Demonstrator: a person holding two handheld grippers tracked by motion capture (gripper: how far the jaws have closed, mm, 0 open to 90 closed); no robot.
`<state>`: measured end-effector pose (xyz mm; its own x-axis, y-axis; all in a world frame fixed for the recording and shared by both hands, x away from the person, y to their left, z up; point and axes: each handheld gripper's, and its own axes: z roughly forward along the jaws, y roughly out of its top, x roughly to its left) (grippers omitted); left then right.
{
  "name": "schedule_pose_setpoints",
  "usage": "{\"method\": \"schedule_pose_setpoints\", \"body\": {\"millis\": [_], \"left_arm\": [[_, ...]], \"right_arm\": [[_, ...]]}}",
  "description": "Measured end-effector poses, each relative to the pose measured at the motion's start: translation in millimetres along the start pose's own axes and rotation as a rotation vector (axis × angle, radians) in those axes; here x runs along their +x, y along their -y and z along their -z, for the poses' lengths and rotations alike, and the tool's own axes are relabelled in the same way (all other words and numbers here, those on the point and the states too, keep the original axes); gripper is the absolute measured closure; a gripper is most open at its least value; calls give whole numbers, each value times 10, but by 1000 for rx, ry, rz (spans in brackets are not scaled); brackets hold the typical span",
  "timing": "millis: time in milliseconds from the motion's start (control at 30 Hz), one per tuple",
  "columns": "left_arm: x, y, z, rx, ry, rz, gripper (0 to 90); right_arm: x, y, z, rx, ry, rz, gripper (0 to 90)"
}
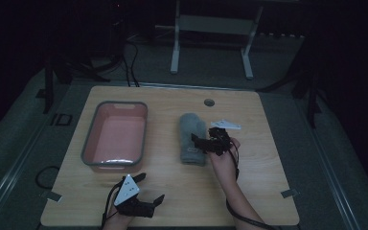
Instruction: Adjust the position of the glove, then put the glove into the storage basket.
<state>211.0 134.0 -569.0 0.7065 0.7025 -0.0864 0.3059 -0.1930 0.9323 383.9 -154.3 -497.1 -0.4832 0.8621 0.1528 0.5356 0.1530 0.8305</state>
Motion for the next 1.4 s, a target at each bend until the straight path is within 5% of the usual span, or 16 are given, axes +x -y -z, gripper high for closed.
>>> {"method": "schedule_pose_setpoints", "body": {"millis": [67, 100, 200, 400, 600, 767, 867, 1233, 1400], "left_arm": [[-14, -22, -5, 19, -10, 5, 14], [-21, -35, -4, 19, -10, 3, 15], [-58, -102, -14, 31, -6, 15, 14], [-158, -320, -60, 58, 13, 8, 15], [-205, -628, -160, 77, 68, 15, 15], [-160, -915, -249, 80, 68, 29, 15], [-93, -1035, -322, 97, 97, 73, 15], [168, -1520, -627, 156, 4, 48, 15], [299, -1660, -875, 187, -32, 59, 42]], "right_arm": [[-11, -4, 8, 5, 0, 7, 140], [-49, -25, 54, 47, -42, 53, 139], [-59, -36, 136, 75, -48, 118, 138], [-111, -78, 295, 26, -100, 223, 142], [-246, -129, 467, -33, -132, 205, 156], [-345, -197, 567, 6, -147, 180, 159], [-373, -236, 563, 36, -142, 191, 144], [-415, -279, 387, 75, -86, 164, 107], [-440, -321, 278, 104, -90, 152, 236]]}}
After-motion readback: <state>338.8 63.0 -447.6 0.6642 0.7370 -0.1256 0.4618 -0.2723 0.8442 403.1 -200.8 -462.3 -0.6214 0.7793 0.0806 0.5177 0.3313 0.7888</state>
